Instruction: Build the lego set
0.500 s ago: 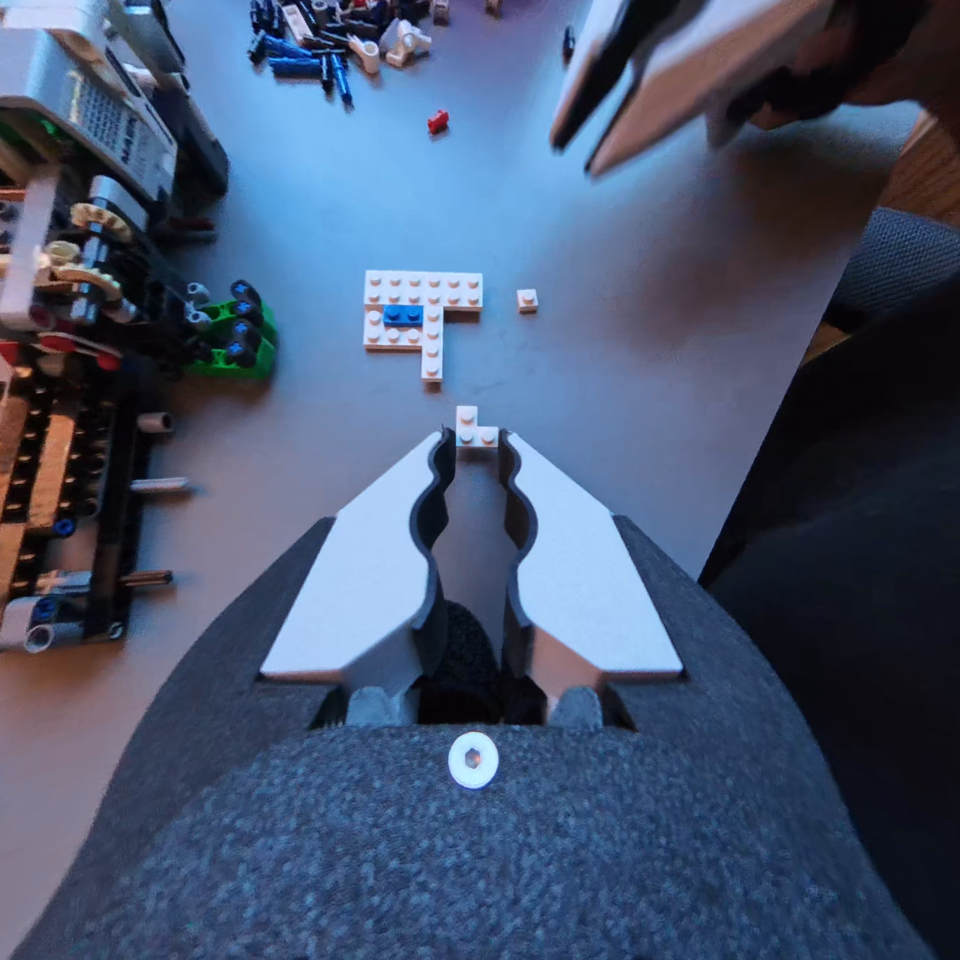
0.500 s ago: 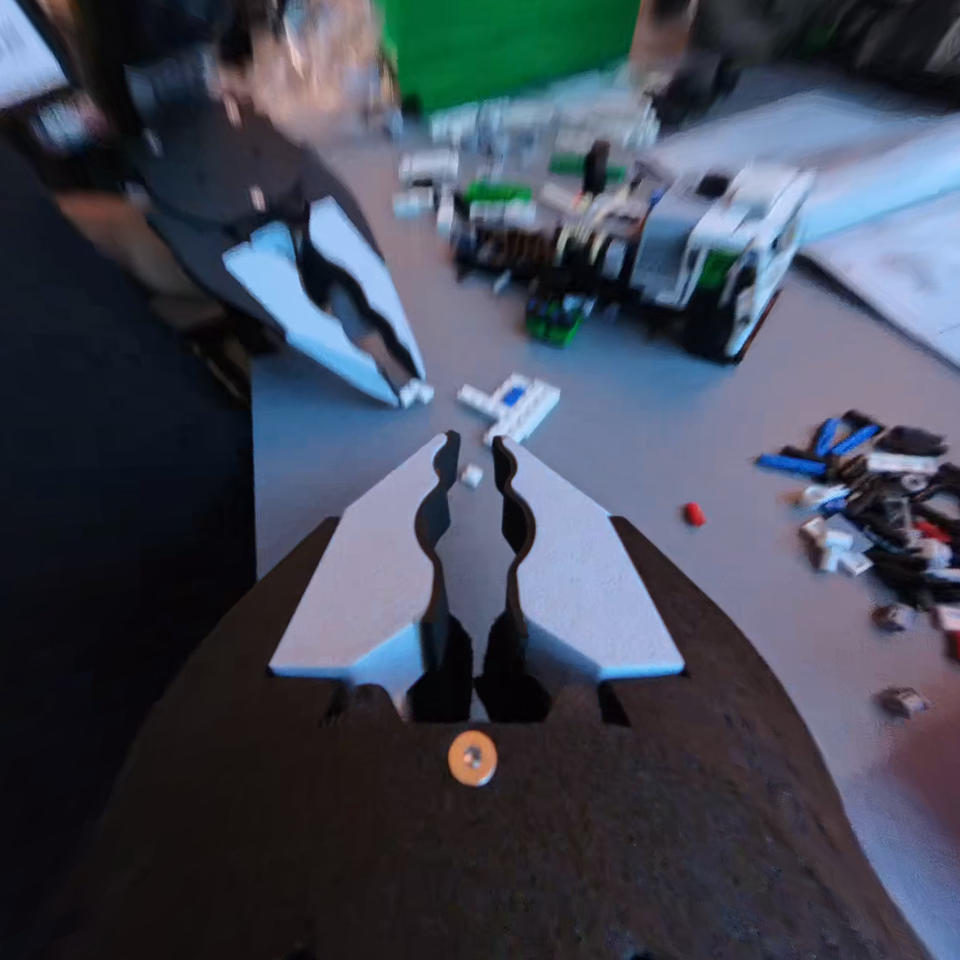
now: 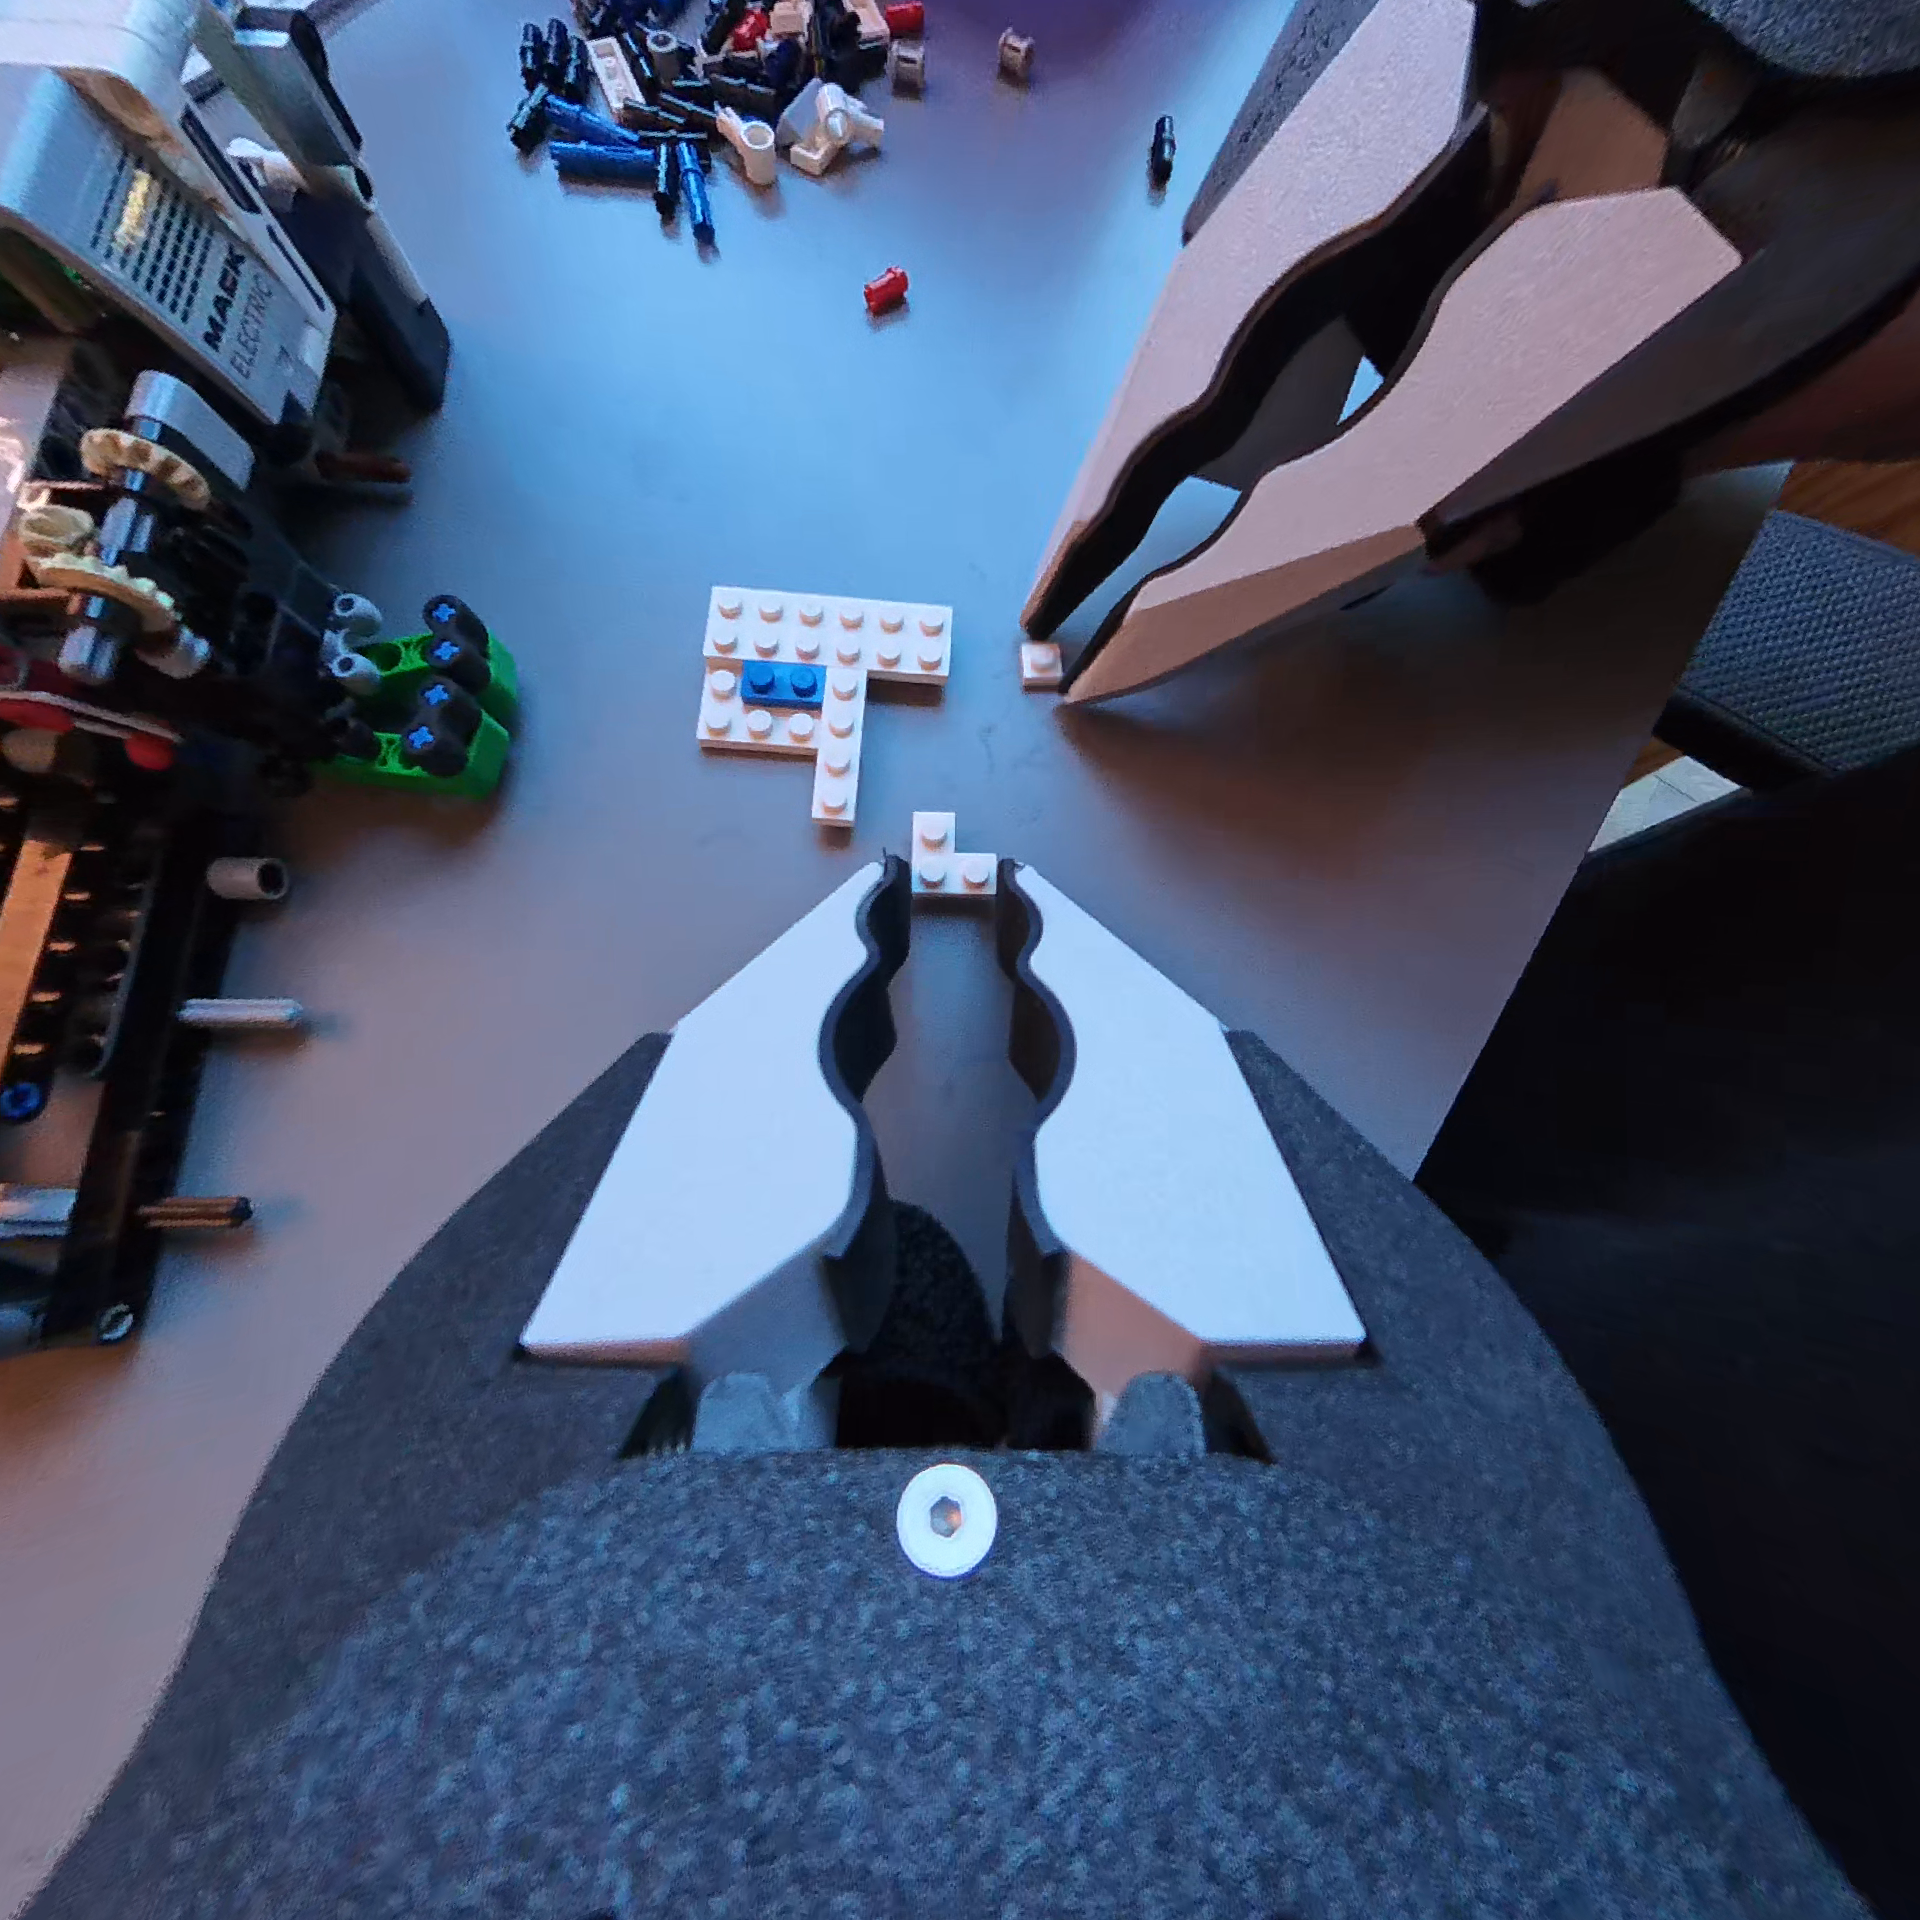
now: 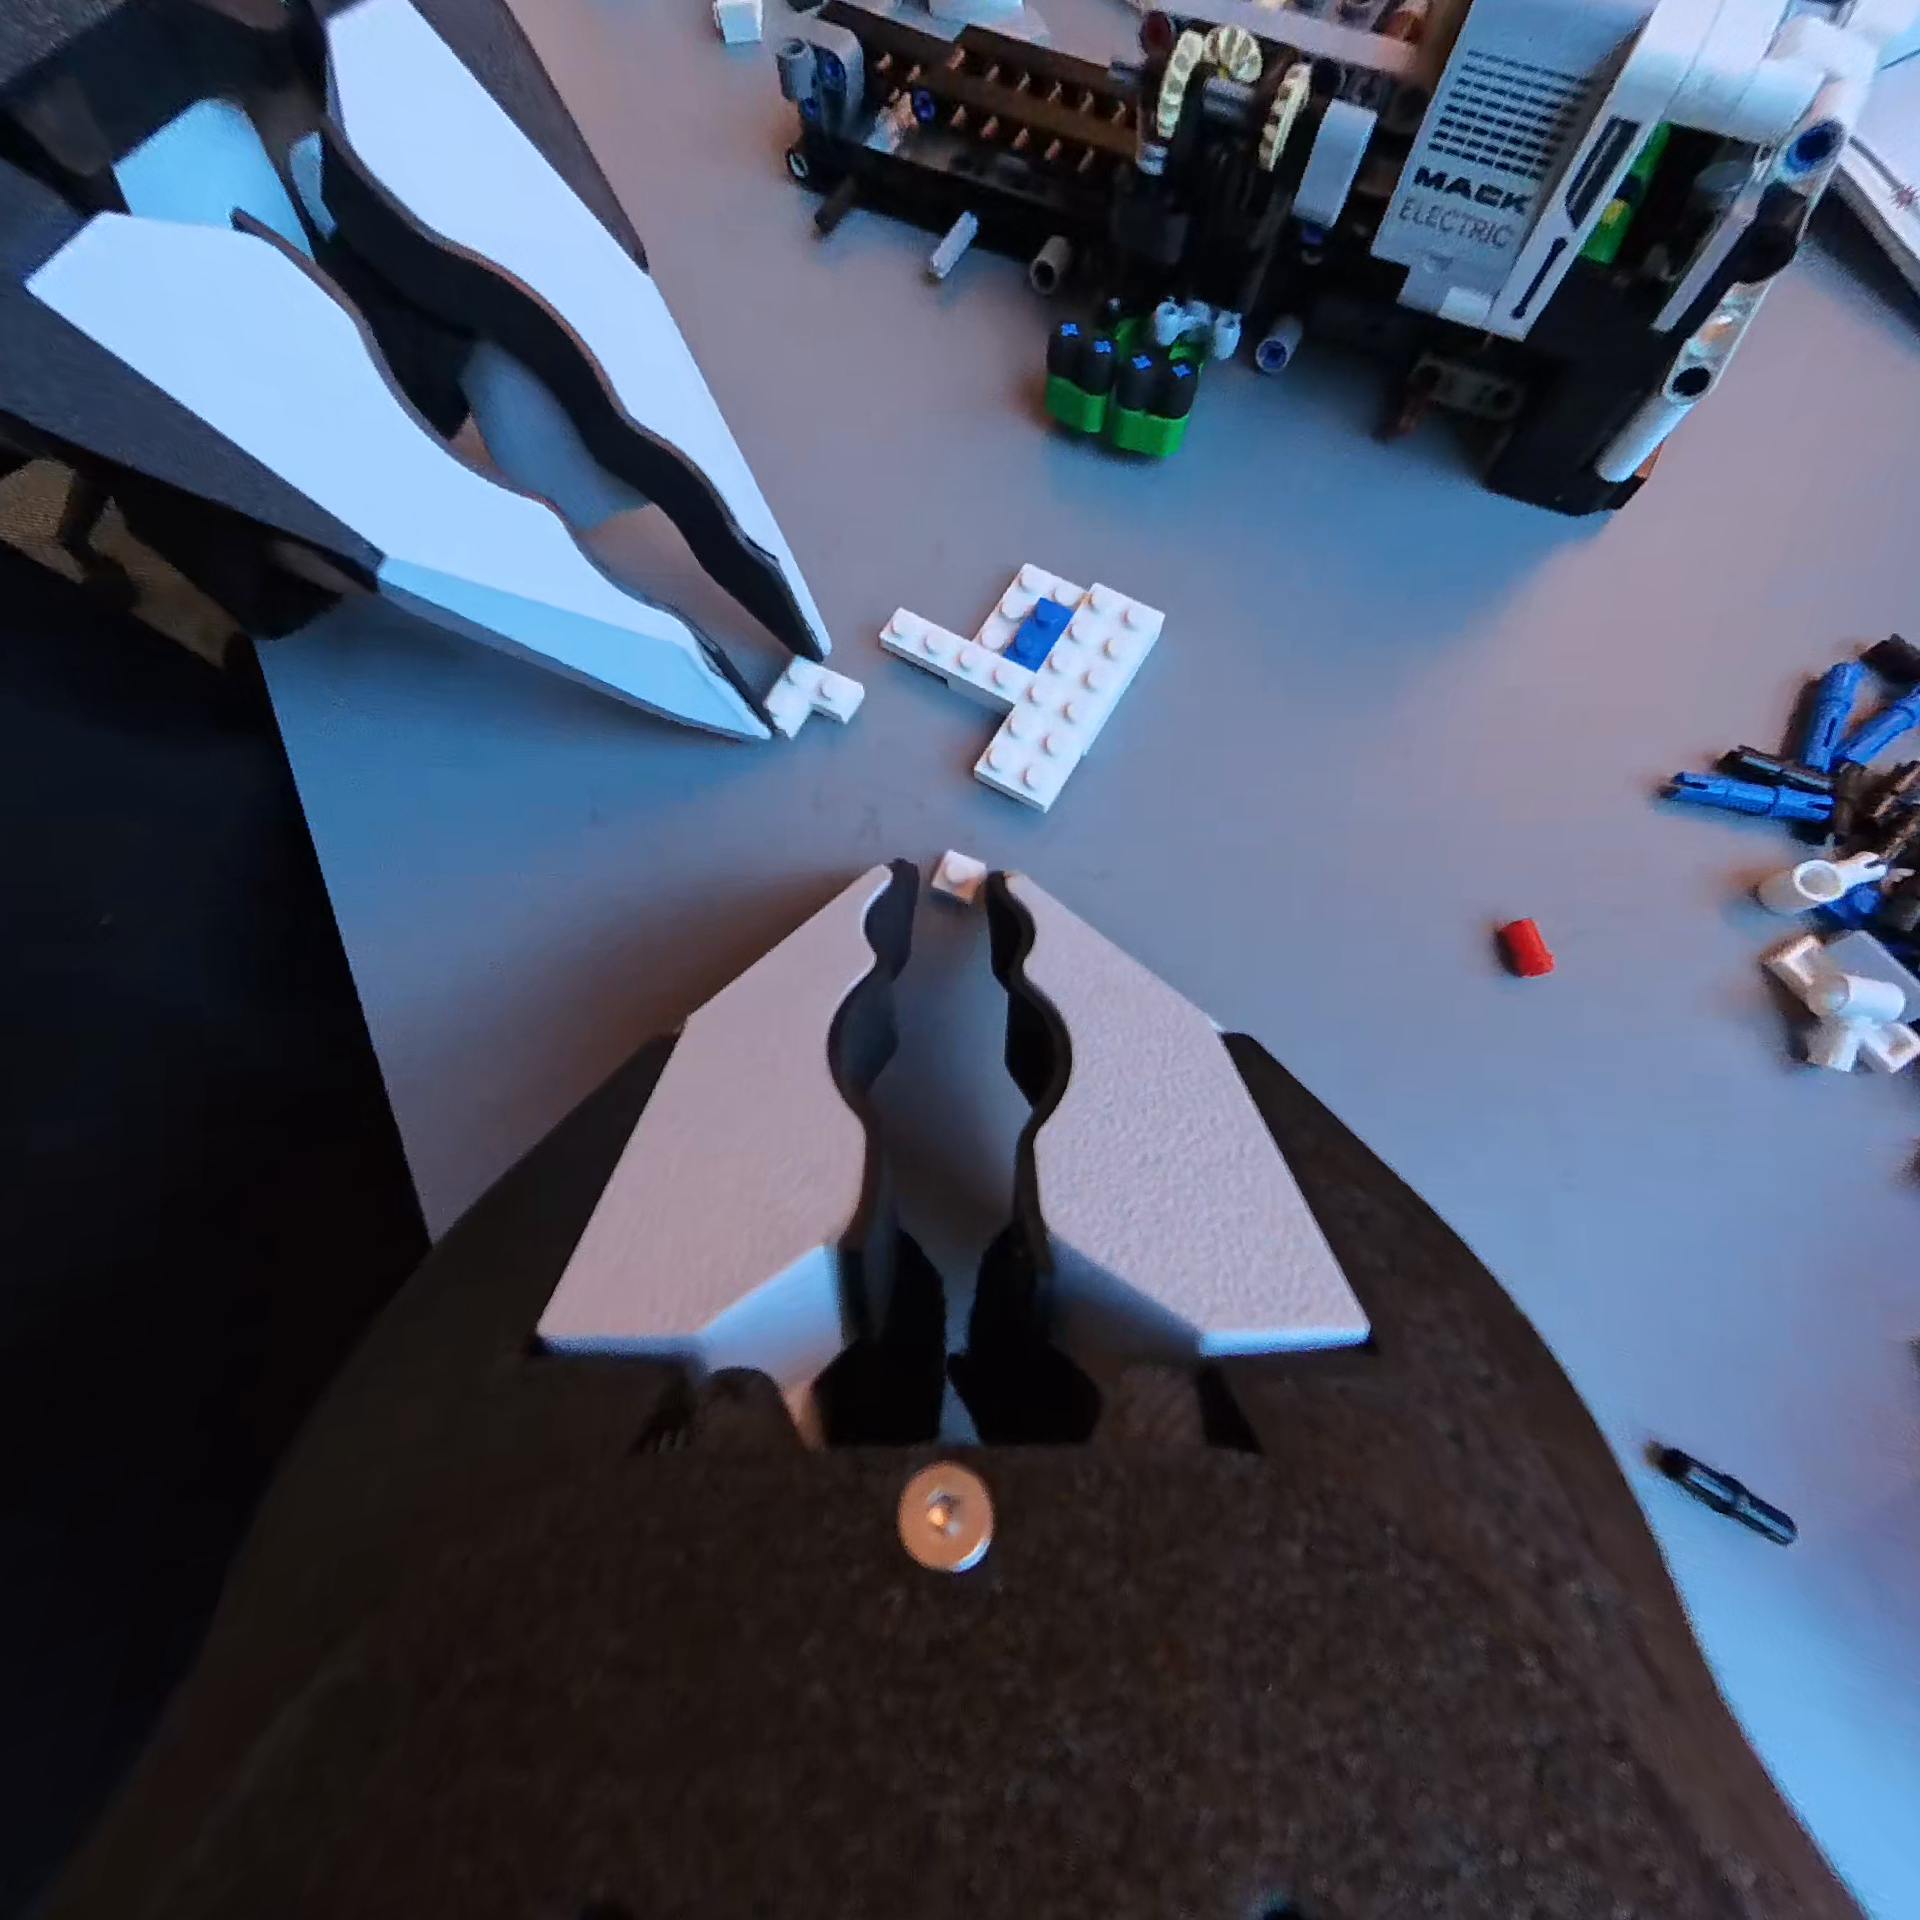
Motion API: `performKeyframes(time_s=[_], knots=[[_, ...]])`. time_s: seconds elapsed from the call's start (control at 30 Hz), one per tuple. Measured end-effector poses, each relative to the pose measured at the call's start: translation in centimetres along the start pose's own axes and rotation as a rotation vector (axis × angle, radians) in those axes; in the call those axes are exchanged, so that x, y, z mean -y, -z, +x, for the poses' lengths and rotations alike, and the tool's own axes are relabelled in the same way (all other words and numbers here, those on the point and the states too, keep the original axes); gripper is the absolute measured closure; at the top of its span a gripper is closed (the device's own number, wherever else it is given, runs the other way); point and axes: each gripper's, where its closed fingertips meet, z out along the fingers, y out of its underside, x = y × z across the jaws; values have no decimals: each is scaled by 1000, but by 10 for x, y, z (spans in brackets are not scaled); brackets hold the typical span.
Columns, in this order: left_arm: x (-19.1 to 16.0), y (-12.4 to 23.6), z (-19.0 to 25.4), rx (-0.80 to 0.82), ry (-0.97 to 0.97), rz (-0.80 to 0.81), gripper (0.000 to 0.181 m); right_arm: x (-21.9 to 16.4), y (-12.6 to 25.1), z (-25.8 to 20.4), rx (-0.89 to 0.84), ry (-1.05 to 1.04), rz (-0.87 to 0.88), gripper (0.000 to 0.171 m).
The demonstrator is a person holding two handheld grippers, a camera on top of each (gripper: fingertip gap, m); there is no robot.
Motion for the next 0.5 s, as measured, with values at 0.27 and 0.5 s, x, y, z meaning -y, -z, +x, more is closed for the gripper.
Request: performKeyframes(time_s=[0.27,0.5], knots=[[-1,-2,-6,30,3,-9,167,1,-2,3,-61,-7,0,163],[-1,1,-5,20,10,6,161,3,1,4,-72,-25,26,164]])
